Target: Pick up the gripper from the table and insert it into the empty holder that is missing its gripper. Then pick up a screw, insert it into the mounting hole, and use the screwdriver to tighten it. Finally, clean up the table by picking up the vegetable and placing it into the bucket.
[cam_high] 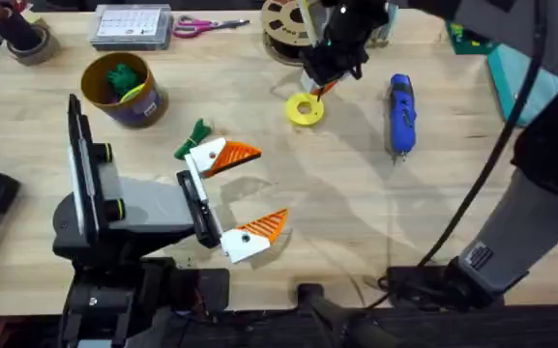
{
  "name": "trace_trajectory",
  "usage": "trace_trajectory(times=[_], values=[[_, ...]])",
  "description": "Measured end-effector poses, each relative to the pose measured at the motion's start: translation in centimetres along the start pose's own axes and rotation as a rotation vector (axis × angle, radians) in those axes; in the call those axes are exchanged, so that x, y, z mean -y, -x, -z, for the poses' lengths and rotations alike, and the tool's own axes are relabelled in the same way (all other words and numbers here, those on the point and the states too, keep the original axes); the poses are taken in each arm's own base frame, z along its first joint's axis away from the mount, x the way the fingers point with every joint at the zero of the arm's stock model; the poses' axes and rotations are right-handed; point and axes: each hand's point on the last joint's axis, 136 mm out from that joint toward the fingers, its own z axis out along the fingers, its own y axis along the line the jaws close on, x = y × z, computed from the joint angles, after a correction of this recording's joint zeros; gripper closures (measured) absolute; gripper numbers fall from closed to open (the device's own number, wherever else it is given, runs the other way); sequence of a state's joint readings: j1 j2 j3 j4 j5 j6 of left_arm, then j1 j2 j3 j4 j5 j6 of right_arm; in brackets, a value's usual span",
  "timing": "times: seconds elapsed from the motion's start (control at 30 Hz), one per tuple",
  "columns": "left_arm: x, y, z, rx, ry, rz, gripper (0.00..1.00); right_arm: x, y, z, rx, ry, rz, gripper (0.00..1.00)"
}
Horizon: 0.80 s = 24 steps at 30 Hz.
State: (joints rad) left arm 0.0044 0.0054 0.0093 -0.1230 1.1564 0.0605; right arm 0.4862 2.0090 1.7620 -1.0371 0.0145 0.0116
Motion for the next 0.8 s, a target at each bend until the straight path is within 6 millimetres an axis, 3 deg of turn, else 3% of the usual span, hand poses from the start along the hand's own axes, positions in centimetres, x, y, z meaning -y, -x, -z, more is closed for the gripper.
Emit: trace_trajectory(times=[0.2,0.53,0.8], values=[[0.0,0.0,0.0,0.000,0.000,0.000,0.015,-0.4,0.3,2.9,0.013,0.002,0.010,0.995],[0.0,0.0,0.0,0.000,0.000,0.000,0.015,-3.7,1.0,11.3,0.159,0.021,0.129,0.995],[0.0,0.0,0.0,0.000,0.000,0.000,0.015,-6.7,0.6,13.7,0.214,0.041,0.229,0.995]])
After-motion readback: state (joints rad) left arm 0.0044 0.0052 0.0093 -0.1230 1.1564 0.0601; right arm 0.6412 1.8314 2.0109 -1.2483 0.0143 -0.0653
